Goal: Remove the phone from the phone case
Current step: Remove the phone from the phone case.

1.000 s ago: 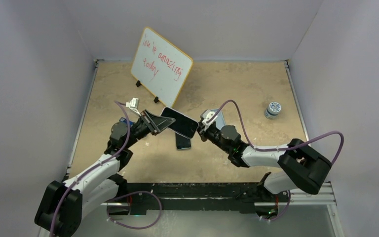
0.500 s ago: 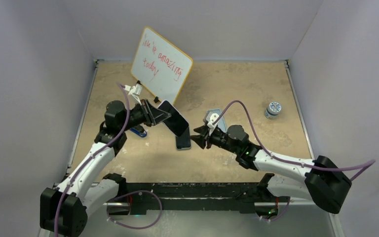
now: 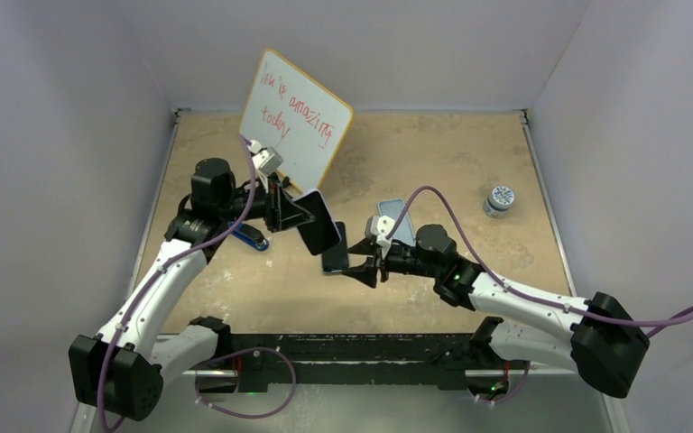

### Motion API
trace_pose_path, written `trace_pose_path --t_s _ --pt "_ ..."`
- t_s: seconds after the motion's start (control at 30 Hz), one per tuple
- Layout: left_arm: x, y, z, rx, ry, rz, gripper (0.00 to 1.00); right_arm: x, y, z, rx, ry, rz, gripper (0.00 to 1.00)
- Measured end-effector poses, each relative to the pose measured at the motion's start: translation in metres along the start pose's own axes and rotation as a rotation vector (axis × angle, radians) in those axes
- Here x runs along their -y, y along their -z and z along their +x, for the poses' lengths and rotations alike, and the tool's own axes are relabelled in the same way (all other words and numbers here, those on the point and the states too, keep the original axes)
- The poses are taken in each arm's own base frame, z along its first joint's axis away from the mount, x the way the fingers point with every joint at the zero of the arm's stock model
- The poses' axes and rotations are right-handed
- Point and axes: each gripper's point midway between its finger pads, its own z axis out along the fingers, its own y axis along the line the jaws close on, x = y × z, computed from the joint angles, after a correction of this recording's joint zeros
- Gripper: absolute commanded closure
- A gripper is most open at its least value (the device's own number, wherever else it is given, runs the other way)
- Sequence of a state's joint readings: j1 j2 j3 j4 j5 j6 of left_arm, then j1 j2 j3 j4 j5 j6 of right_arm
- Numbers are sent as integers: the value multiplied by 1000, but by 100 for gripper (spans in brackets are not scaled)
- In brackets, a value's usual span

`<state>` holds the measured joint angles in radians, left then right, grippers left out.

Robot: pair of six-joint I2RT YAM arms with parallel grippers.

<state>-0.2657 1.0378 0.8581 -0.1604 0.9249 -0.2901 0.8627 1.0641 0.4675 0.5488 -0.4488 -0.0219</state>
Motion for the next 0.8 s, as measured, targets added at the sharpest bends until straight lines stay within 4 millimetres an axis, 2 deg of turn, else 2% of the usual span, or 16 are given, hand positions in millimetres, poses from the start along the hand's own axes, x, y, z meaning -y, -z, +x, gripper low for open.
trace_pose_path --t_s 0.43,0.8 --pt "39 1 20 -112 -192 197 100 -6 -5 -3 -20 123 -82 49" --pt "57 1 41 -178 -242 280 100 -14 -6 -4 -14 172 -147 63"
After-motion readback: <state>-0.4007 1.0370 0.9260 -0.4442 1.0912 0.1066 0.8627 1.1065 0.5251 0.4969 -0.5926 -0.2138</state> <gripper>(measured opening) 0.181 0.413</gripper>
